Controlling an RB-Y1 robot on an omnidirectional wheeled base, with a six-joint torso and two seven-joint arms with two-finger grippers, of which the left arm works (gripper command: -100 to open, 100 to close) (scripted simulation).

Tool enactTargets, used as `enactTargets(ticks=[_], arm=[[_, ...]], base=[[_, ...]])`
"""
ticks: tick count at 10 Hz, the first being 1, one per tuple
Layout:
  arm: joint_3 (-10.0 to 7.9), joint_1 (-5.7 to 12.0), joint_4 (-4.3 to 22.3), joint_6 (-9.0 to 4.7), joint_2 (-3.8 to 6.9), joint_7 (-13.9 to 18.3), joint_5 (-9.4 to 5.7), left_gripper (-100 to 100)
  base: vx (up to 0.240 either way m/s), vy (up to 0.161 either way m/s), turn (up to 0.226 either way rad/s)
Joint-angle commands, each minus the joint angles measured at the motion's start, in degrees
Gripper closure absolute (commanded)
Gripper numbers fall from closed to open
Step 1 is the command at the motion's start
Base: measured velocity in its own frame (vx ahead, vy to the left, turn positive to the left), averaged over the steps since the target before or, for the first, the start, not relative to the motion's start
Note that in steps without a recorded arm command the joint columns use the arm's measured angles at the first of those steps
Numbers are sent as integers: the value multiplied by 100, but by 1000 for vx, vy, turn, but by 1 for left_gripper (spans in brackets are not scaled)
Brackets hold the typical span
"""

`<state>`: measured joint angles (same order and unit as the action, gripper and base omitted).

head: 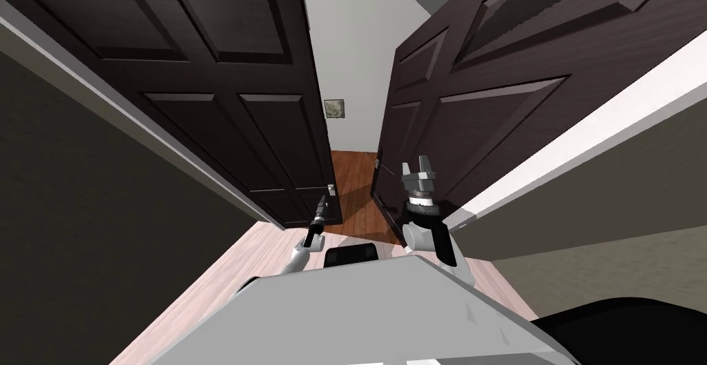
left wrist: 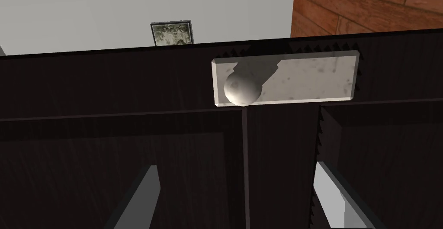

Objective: Push the door open

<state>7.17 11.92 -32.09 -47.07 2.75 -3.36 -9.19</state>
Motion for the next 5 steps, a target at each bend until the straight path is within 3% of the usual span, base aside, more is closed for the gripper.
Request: enactTargets(ticks=[1,5], arm=[[-10,-22,-22,-15,26,-9,-7,-100],[-45,-34,-1,-77,-4,-32,-32,-100]], base=[[183,-21,-28],[210,-22,-27]])
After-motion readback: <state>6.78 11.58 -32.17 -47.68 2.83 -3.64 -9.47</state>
